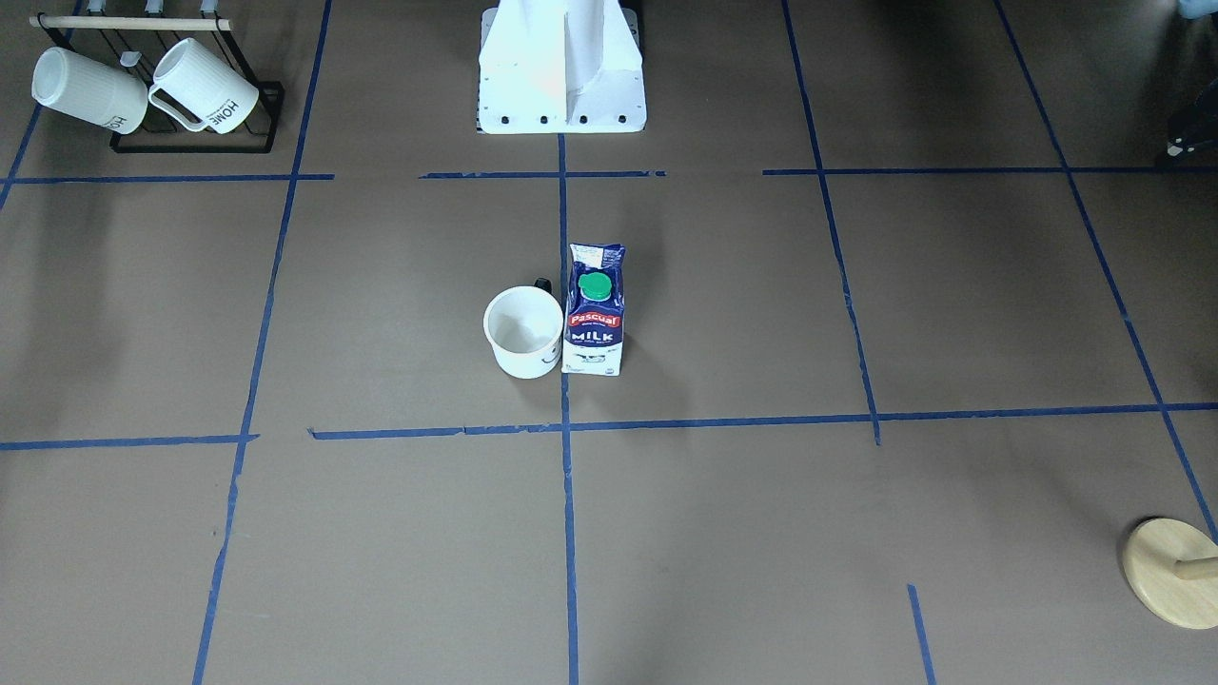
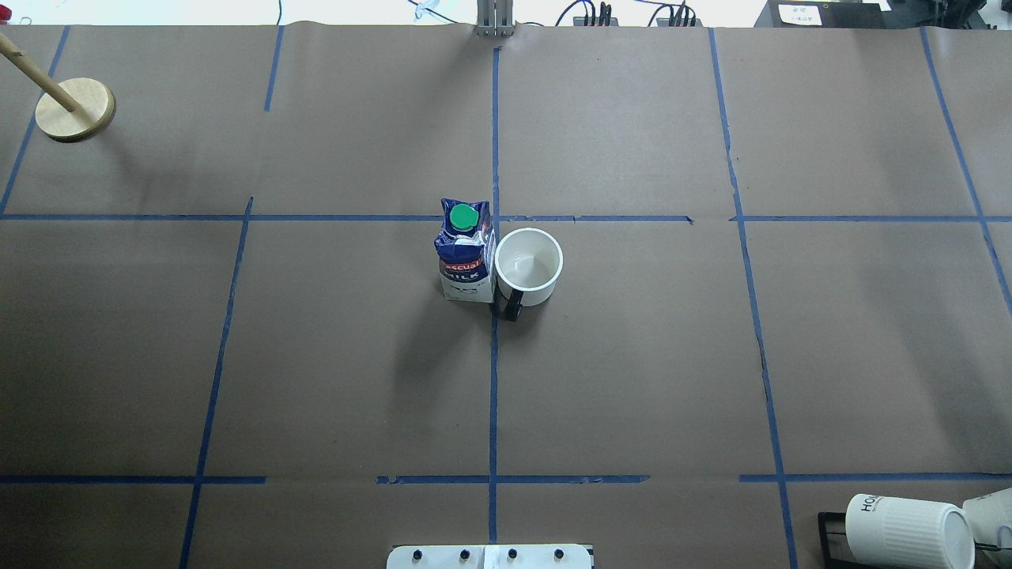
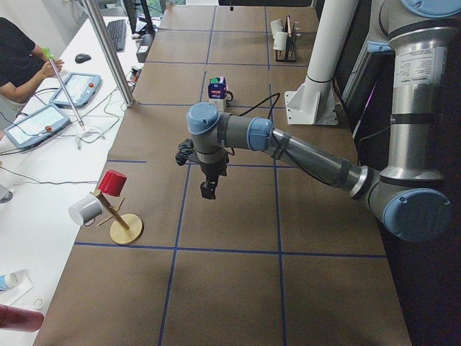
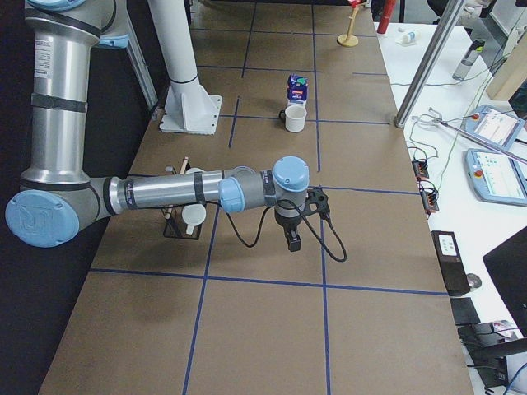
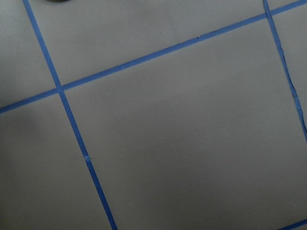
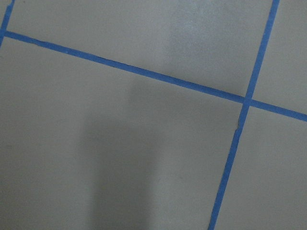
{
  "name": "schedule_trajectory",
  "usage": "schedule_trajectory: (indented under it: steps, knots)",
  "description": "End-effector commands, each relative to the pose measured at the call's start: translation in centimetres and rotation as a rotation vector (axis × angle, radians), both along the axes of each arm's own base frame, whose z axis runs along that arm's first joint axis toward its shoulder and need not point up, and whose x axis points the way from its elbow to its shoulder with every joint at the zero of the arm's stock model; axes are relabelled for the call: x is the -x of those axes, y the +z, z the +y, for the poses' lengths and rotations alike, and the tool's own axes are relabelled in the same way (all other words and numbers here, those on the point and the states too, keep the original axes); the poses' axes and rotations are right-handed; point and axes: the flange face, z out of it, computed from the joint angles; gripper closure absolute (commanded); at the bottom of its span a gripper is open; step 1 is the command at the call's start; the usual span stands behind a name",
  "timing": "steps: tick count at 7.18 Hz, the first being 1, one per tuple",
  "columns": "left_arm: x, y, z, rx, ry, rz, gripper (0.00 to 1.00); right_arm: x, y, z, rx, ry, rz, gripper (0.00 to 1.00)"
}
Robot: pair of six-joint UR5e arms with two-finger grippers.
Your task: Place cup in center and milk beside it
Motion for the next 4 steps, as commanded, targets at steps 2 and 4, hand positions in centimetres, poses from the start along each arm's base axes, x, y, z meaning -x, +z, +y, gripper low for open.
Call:
schedule_trajectory:
  steps: [2,4]
  knots:
    - [0.24,0.41,0.66,0.014,-0.008,-0.004,0.0,-0.16,-1.75,-1.18,0.04,0.006,-0.011,0.0]
    - [0.23,0.41,0.6,0.014,-0.008,-0.004,0.0,-0.14,-1.74,-1.37,0.04,0.006,-0.011,0.0]
